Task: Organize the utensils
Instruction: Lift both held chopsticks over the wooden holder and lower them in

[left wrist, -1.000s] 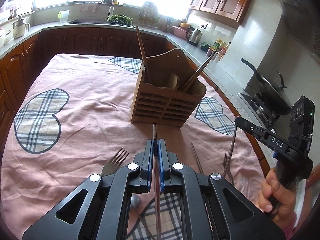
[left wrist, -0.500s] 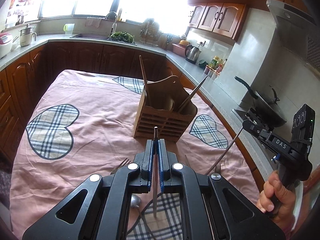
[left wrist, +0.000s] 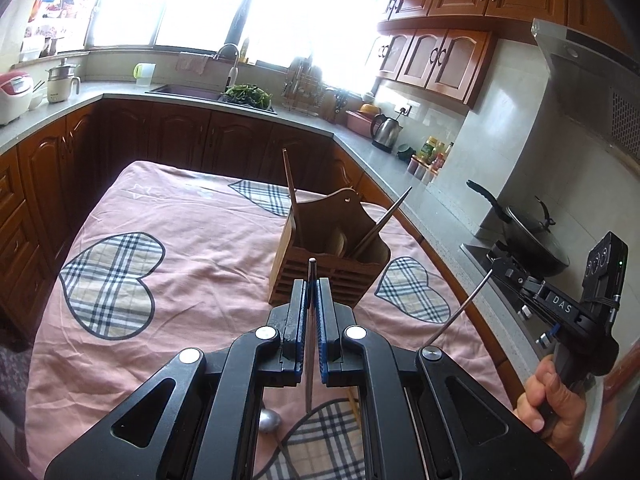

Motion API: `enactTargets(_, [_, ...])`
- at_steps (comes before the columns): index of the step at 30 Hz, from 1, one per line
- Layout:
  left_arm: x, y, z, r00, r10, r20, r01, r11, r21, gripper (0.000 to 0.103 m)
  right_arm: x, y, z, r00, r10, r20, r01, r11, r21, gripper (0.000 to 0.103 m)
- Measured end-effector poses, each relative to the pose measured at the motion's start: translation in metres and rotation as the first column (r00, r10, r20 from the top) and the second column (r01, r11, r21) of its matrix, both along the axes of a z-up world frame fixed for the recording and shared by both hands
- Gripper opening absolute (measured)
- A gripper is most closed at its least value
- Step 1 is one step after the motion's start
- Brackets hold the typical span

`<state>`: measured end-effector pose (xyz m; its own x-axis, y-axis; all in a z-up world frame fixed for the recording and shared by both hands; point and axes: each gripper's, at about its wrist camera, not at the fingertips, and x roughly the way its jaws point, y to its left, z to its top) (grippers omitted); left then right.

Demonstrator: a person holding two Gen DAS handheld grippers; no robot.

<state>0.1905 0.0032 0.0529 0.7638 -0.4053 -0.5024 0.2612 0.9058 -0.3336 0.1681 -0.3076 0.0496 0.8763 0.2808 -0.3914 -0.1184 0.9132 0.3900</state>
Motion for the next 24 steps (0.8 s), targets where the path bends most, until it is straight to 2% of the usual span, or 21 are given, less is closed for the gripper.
enactTargets(16, [0.012, 0.008, 0.028, 0.997, 0.027, 0.066, -0.026, 1.0, -0.016, 0.004, 0.011, -0.003, 0.016, 0.999, -0.013, 0.04, 0.013, 1.0, 0.01, 0.004])
enactTargets(24, [0.028, 0.009, 0.045, 0.994, 0.045, 0.104, -0.043, 0.999, -0.022, 0.004, 0.023, -0.008, 0.034, 0.996, -0.034, 0.08, 0.033, 0.999, 0.014, 0.004])
